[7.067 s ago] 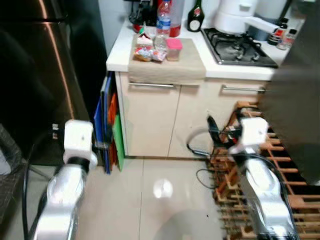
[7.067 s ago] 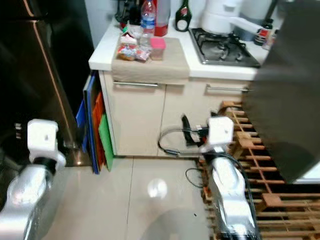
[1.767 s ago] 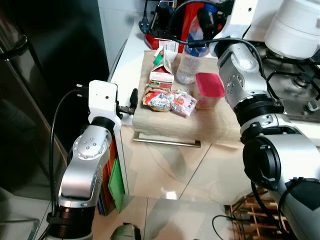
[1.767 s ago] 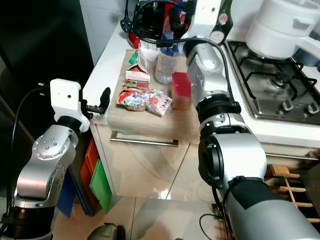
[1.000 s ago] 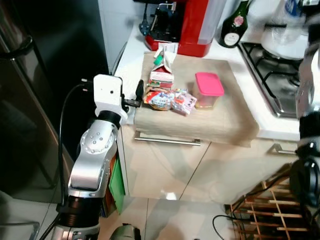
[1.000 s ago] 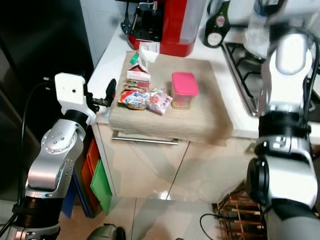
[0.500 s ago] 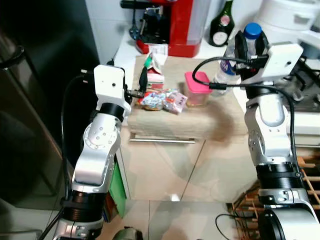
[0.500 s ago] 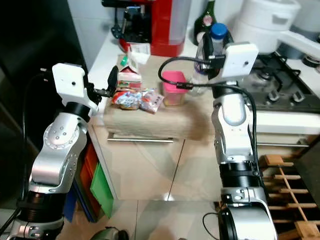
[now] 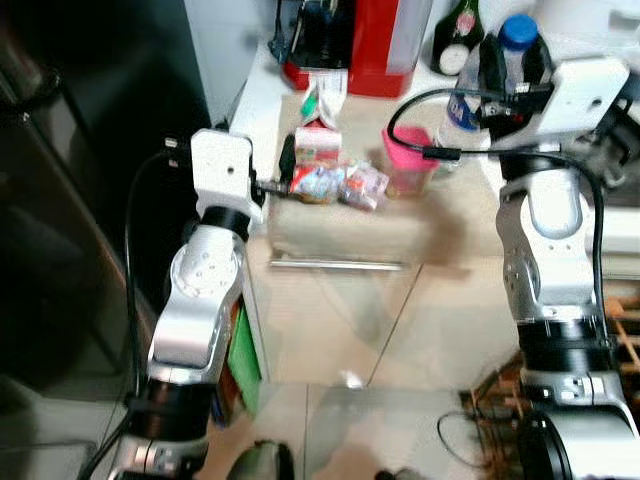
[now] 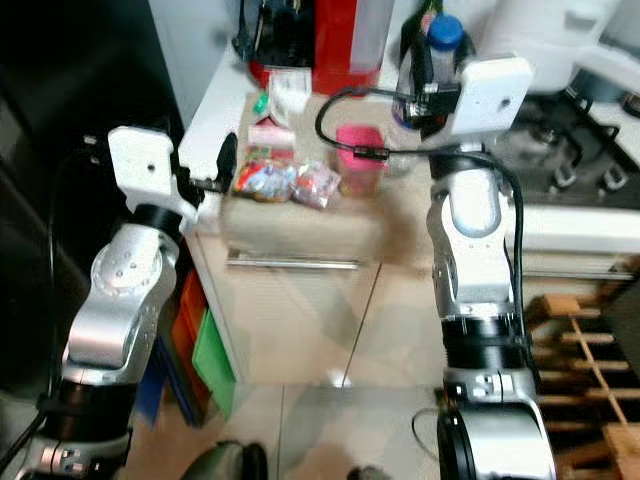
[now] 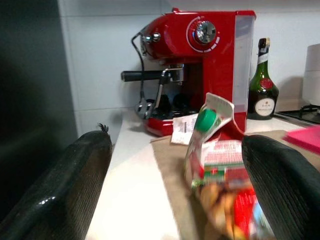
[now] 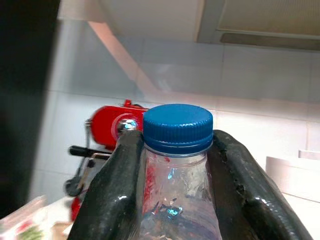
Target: Restocking fridge
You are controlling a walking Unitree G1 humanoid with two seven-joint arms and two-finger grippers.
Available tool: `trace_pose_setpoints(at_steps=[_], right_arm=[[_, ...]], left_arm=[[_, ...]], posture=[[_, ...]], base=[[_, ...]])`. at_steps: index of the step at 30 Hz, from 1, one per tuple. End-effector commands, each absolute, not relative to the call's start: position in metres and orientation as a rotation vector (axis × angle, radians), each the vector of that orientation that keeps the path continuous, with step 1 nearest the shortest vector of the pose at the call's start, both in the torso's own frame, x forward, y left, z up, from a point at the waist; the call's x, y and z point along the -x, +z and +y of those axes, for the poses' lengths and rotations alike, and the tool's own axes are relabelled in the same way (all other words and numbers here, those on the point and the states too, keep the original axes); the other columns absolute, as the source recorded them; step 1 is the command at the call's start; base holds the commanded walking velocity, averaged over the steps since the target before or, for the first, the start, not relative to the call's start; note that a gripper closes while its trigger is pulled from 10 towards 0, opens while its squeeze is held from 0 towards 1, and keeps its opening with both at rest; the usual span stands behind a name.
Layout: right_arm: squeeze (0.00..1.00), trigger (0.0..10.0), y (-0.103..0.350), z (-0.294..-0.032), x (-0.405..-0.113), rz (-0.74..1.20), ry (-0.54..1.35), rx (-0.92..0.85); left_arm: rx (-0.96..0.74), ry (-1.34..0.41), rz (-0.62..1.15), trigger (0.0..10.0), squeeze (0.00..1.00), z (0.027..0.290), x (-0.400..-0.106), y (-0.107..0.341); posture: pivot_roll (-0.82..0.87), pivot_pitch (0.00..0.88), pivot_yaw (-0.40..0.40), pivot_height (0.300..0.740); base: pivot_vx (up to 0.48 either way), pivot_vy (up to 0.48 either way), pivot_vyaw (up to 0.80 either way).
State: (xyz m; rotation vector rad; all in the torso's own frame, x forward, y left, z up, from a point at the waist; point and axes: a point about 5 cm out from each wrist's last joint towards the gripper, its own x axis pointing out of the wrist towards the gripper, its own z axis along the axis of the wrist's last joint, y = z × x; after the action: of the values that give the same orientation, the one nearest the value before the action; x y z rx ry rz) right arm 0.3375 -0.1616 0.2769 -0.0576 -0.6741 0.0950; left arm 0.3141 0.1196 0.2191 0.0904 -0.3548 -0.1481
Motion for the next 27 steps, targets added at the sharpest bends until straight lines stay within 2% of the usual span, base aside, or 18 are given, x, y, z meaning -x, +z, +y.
trace_pose_setpoints(at_steps=[1,27], right_arm=[[0.03,0.0,0.290,-0.160,-0.332,-0.727,0.097,0.060],[0.03,0.0,0.257,-0.154,-0.333,-0.575,0.109,0.038]], left_arm=[[-0.093,-0.146,-0.367,10.0,0.00,0.119,-0.315,0.222],[-0.083,-0.162,-0.356,10.0,0.00,0.117,-0.315,0.218]], posture=[[0.03,0.000,0.014,0.740],[0.02,0.000,0.015,0.740]], base=[[-0.311,0.000,0.00],[-0.296,0.000,0.00]])
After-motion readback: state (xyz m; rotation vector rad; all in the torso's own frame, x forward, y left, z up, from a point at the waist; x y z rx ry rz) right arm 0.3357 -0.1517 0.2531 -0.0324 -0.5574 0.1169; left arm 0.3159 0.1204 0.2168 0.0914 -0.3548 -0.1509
